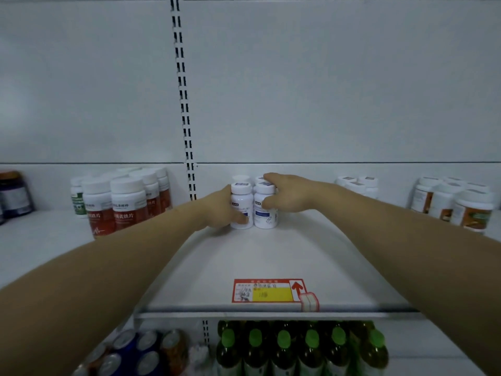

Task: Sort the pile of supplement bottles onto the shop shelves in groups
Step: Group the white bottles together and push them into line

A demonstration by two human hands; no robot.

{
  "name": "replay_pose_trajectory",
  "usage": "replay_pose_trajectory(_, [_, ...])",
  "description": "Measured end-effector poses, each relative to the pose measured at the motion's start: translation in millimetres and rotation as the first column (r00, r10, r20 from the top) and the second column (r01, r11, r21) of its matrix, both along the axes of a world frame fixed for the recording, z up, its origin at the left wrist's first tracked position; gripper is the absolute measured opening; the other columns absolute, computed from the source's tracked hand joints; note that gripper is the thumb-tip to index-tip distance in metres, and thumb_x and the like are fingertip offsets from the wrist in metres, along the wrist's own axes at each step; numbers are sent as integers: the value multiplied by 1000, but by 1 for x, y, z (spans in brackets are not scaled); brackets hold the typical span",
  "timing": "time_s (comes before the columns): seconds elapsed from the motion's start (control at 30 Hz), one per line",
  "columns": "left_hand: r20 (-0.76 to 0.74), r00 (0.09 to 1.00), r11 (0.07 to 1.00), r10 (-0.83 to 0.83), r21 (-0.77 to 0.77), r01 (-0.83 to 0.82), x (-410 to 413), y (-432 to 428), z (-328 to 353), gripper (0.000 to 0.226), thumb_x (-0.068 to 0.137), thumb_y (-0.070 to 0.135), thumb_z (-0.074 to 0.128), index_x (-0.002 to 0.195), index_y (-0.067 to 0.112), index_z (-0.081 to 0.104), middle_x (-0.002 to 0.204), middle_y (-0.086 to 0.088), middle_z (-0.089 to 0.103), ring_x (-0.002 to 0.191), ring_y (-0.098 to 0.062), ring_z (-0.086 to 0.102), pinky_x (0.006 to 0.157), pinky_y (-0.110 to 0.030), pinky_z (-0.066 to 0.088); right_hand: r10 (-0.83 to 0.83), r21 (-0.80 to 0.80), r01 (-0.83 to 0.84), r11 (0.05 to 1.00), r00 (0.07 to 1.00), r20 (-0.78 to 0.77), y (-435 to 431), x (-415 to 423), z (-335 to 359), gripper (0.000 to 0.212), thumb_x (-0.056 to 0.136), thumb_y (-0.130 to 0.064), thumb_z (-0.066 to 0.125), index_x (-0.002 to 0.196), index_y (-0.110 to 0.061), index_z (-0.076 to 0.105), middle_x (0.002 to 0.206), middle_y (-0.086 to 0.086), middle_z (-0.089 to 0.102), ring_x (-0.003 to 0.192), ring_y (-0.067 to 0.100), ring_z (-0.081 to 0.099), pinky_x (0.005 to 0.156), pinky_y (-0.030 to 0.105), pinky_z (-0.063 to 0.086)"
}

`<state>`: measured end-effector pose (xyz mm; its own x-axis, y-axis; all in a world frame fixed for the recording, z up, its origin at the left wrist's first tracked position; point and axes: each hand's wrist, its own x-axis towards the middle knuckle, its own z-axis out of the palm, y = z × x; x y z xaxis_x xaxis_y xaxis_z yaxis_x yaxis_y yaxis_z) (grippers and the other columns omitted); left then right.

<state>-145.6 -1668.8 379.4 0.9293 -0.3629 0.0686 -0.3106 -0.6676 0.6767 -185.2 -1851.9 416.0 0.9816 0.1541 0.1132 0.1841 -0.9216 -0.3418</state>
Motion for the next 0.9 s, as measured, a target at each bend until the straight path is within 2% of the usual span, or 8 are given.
replay_pose_trajectory(0.23, [34, 999, 994, 32, 101, -35, -3, -2, 3, 74, 77, 22, 74, 140, 21, 34, 129, -1, 54, 114, -22, 52, 101, -36, 40, 0, -38, 0, 999, 1000, 2, -1, 1, -2, 58, 92, -39, 50, 145, -25, 31, 142, 3, 45, 121, 24, 47, 92, 32, 39])
replay_pose_trajectory(0.33, [25, 1000, 991, 17, 132, -21, -9, -1, 7, 73, 80, 18, 72, 141, 20, 33, 133, 0, 51, 115, -21, 50, 102, -33, 37, -3, -63, 2, 998, 1000, -5, -2, 1, 1, 61, 90, -41, 51, 145, -26, 31, 142, 2, 45, 121, 24, 47, 93, 32, 40])
replay_pose_trajectory(0.43, [18, 1000, 989, 18, 143, -20, -16, -3, 10, 69, 84, 11, 68, 141, 19, 32, 132, 0, 50, 109, -17, 47, 94, -26, 34, 4, -56, -4, 998, 1000, -3, -2, 0, 0, 63, 90, -41, 51, 146, -25, 29, 144, 3, 44, 123, 24, 46, 97, 33, 39])
replay_pose_trajectory(0.6, [-14, 996, 987, 87, 138, -84, -23, -4, 11, 82, 81, 25, 72, 146, 21, 23, 141, -4, 45, 121, -22, 47, 102, -33, 36, 18, -67, -17, 998, 1000, 13, -2, -1, -2, 68, 90, -44, 53, 149, -23, 24, 147, 5, 40, 128, 25, 43, 98, 33, 37])
replay_pose_trajectory(0.73, [124, 980, 941, 153, 286, -183, -43, 8, 30, 94, 85, 45, 64, 153, 18, 5, 156, -5, 24, 139, -24, 30, 109, -34, 27, 23, -82, -12, 997, 991, 132, 1, -5, 16, 78, 90, -51, 54, 152, -22, 18, 157, 4, 24, 142, 24, 26, 110, 35, 27])
replay_pose_trajectory(0.9, [307, 944, 874, 118, 419, -245, -75, 42, 60, 78, 89, 44, 60, 151, 22, 20, 157, 1, 24, 141, -19, 27, 111, -29, 23, 59, -81, -46, 996, 983, 173, 28, -8, 36, 79, 88, -54, 55, 152, -25, 19, 159, 3, 20, 144, 23, 21, 113, 37, 23])
